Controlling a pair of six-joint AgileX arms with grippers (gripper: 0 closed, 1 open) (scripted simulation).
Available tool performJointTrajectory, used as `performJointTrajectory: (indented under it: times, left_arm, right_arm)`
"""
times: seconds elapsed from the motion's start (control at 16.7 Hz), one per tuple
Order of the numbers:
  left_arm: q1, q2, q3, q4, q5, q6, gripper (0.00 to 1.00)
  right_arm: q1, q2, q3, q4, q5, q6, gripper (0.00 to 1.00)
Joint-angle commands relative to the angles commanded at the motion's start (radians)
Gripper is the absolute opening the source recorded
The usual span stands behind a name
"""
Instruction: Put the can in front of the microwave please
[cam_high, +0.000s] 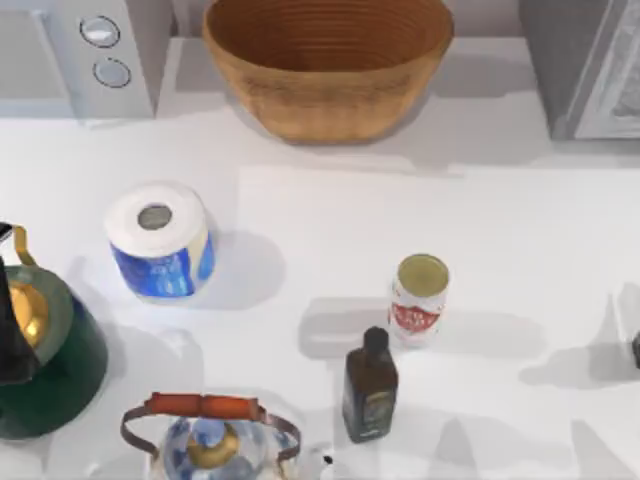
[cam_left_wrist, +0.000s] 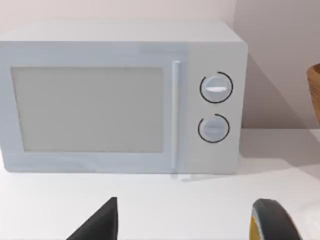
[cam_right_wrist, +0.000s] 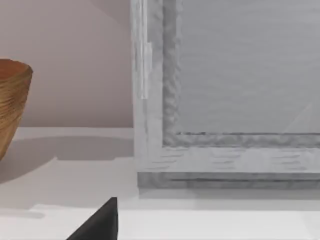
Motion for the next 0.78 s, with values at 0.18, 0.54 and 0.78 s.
performJointTrajectory:
  times: [0.18,0.54,0.78]
  left_arm:
    - [-0.005,0.010,0.010,-0.008,0.001,0.000,1.00]
    - [-0.129,0.289,0.288,-0.220,0.004,-0.006,1.00]
    - [-0.266,0.675,0.667,-0.463,0.003,-0.014,1.00]
  right_arm:
    - [0.000,0.000,0.000,0.000,0.000,0.000,1.00]
    - [0.000,0.000,0.000,0.000,0.000,0.000,1.00]
    - [0.000,0.000,0.000,0.000,0.000,0.000,1.00]
